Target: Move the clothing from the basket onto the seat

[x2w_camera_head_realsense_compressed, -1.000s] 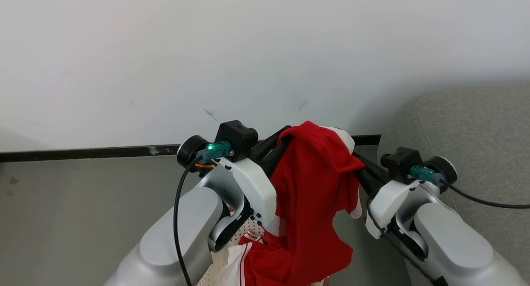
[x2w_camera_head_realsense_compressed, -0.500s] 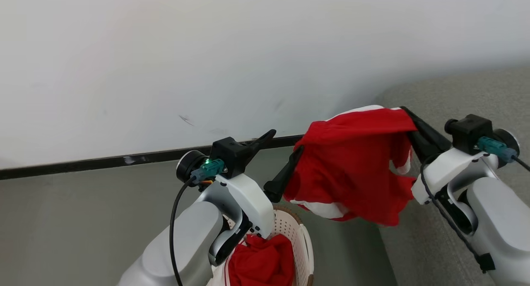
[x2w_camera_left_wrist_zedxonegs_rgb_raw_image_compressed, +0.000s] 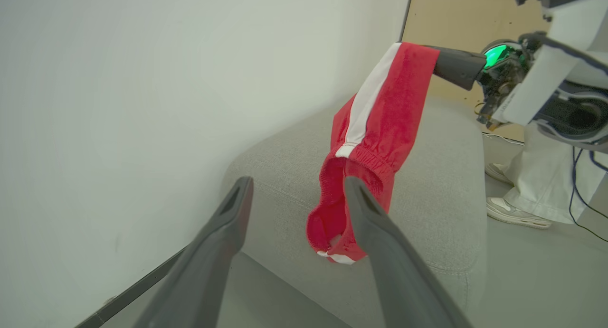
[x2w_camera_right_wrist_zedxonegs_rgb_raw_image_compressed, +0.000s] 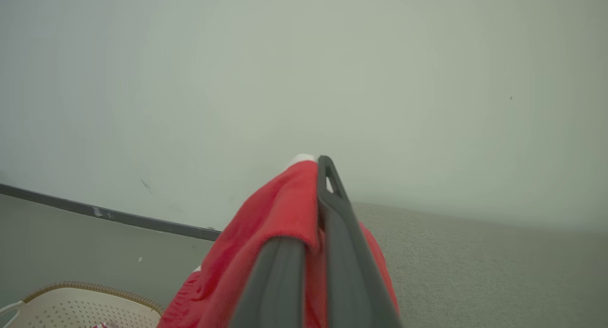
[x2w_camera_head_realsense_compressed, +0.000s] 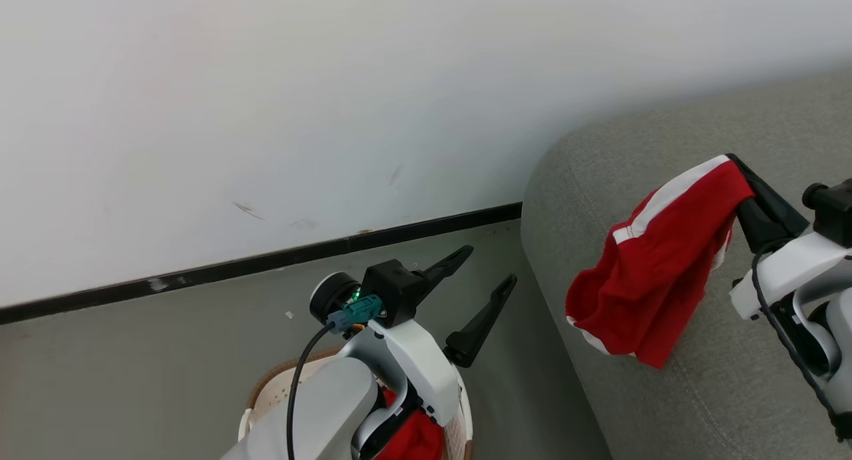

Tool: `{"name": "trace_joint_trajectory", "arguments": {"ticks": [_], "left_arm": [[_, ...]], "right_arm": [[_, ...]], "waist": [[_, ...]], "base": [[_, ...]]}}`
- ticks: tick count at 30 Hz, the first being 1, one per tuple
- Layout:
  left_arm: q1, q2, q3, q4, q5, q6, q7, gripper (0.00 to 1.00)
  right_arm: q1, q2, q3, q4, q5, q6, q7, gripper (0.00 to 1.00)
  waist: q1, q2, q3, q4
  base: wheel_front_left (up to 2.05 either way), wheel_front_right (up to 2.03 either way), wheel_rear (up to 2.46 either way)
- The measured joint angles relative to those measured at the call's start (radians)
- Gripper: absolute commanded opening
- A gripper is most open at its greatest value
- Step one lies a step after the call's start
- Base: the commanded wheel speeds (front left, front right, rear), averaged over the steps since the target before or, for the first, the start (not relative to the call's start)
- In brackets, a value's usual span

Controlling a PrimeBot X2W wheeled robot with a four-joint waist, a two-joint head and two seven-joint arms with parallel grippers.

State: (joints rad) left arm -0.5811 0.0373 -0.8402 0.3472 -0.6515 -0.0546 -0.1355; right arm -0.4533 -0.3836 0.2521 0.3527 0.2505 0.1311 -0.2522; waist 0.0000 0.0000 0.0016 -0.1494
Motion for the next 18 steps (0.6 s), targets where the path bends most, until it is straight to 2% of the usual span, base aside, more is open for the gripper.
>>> {"name": "trace_joint_trajectory", "arguments": {"ticks": [18], "left_arm": [[0.02,0.0,-0.064,-0.026,-0.032,-0.004,-0.044,1.0]], "right_arm": [[0.066,-0.083,-0.088,-0.107,-0.016,0.0,0.0,0.0]], "waist": [[0.0,0.0,-0.007,-0.143]], "base": [[0.0,0.0,0.0]]}}
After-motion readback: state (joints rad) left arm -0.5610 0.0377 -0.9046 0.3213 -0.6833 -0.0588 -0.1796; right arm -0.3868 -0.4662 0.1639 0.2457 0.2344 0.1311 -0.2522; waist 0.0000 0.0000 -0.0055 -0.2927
